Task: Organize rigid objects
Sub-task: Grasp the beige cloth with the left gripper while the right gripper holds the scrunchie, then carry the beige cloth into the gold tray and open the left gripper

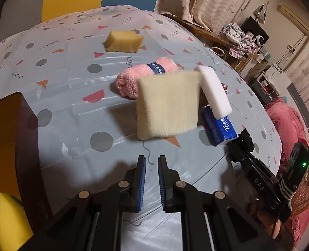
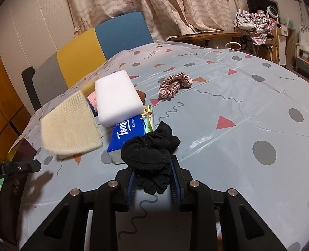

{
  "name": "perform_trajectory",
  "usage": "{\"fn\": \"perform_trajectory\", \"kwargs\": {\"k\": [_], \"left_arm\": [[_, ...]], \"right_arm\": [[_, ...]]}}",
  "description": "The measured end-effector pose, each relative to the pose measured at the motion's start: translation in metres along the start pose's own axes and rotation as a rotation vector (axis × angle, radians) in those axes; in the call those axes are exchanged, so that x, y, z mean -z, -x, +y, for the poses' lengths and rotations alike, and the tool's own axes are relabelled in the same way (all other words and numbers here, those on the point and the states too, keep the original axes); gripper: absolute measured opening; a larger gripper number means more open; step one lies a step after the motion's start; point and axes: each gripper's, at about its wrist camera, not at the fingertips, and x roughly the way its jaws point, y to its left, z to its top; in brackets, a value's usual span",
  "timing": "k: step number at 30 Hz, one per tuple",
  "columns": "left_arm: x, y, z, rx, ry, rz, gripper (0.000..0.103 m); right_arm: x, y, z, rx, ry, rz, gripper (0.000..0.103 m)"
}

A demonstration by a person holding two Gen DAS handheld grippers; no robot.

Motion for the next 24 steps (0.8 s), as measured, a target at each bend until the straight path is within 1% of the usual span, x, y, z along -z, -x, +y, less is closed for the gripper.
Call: {"fn": "perform_trajectory", "kwargs": {"k": [1, 2, 3, 4, 6, 8, 10, 11, 12, 15, 16, 17, 18, 19, 20, 21, 22, 24], "left_arm": [[-0.001, 0.001, 0.000, -0.001, 0.008, -0.007, 0.022], [-0.003, 0.001, -0.002, -0.001, 0.013, -0.015, 0.029], [-0.007, 0.002, -0.004, -0.008, 0.011, -0.026, 0.041], [-0.011, 0.002, -0.007, -0.025, 0.005, -0.037, 0.045], [-0.019, 0.001, -0.010, -0.056, 0.001, -0.051, 0.049], [-0.031, -0.009, -0.013, -0.090, 0.004, -0.043, 0.058], [-0.042, -0.020, -0.015, -0.123, 0.008, -0.046, 0.080], [-0.047, -0.026, -0.017, -0.137, 0.007, -0.046, 0.084], [-0.052, -0.034, -0.018, -0.156, 0.003, -0.050, 0.086], [-0.062, -0.058, -0.015, -0.233, 0.002, -0.020, 0.086], [-0.064, -0.063, -0.012, -0.238, 0.014, -0.014, 0.086], [-0.065, -0.067, -0.009, -0.219, 0.025, -0.011, 0.086], [-0.064, -0.070, -0.008, -0.190, 0.026, -0.010, 0.083], [-0.063, -0.072, -0.008, -0.161, 0.021, -0.014, 0.067], [-0.061, -0.072, -0.007, -0.135, 0.018, -0.023, 0.054], [-0.059, -0.070, -0.008, -0.129, 0.017, -0.030, 0.040], [-0.057, -0.068, -0.009, -0.121, 0.012, -0.039, 0.029], [-0.055, -0.060, -0.014, -0.122, -0.026, -0.057, 0.021]], "right_arm": [[0.000, 0.000, 0.000, 0.000, -0.001, 0.000, 0.029], [0.000, 0.000, 0.000, -0.001, -0.001, 0.000, 0.029], [0.001, 0.000, 0.000, 0.000, 0.000, -0.001, 0.029], [0.001, 0.001, 0.001, 0.001, 0.000, -0.001, 0.029], [0.001, 0.001, 0.001, 0.000, 0.000, -0.001, 0.029], [0.001, 0.000, 0.001, -0.004, -0.004, -0.002, 0.029], [0.001, 0.001, 0.000, -0.008, -0.007, -0.003, 0.029], [0.001, 0.001, 0.000, -0.011, -0.010, -0.004, 0.029], [0.001, 0.001, 0.000, -0.013, -0.012, -0.004, 0.029], [0.001, 0.001, -0.002, -0.023, -0.022, -0.006, 0.029], [0.001, 0.001, -0.003, -0.026, -0.025, -0.006, 0.029], [0.001, 0.001, -0.003, -0.029, -0.027, -0.007, 0.029], [0.001, 0.000, -0.004, -0.031, -0.029, -0.007, 0.029], [0.001, 0.000, -0.004, -0.033, -0.031, -0.007, 0.029], [0.001, 0.000, -0.004, -0.035, -0.032, -0.007, 0.029], [0.001, 0.000, -0.004, -0.036, -0.033, -0.007, 0.029], [0.001, 0.000, -0.004, -0.038, -0.035, -0.007, 0.029], [0.001, 0.000, -0.005, -0.039, -0.036, -0.007, 0.029]]}}
